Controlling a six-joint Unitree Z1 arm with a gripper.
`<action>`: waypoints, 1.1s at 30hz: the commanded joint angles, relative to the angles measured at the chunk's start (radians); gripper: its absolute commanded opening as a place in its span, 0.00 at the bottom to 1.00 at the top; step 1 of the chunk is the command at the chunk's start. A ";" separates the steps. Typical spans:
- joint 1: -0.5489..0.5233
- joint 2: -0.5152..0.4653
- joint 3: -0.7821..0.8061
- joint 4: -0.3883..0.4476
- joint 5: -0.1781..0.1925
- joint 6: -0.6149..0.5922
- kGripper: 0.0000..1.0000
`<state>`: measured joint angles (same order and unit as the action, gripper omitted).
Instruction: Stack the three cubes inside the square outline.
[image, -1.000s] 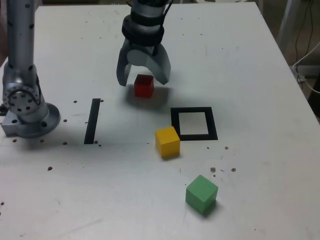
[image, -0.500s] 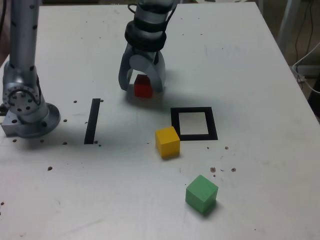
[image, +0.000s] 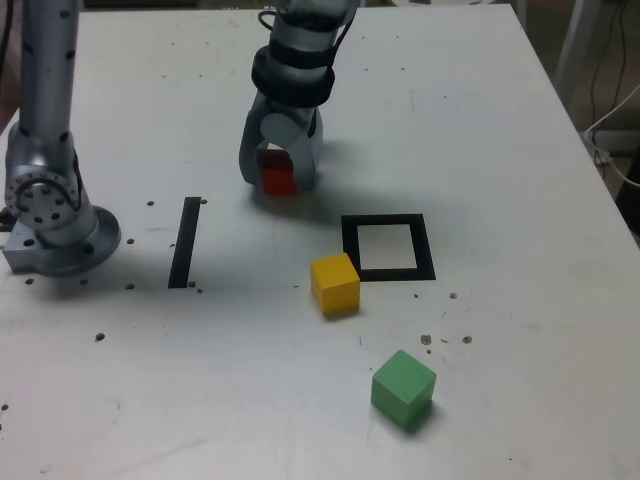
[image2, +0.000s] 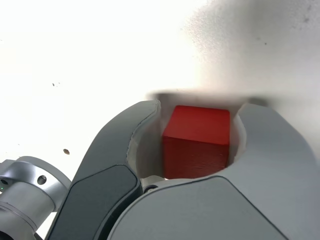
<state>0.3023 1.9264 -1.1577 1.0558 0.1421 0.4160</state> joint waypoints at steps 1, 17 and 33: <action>-0.005 0.003 0.000 -0.002 -0.004 -0.001 0.32; -0.140 0.001 -0.114 0.074 -0.025 -0.148 0.32; -0.319 0.118 -0.340 0.197 -0.136 -0.378 0.32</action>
<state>-0.0103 2.0338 -1.4843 1.2501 0.0117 0.0425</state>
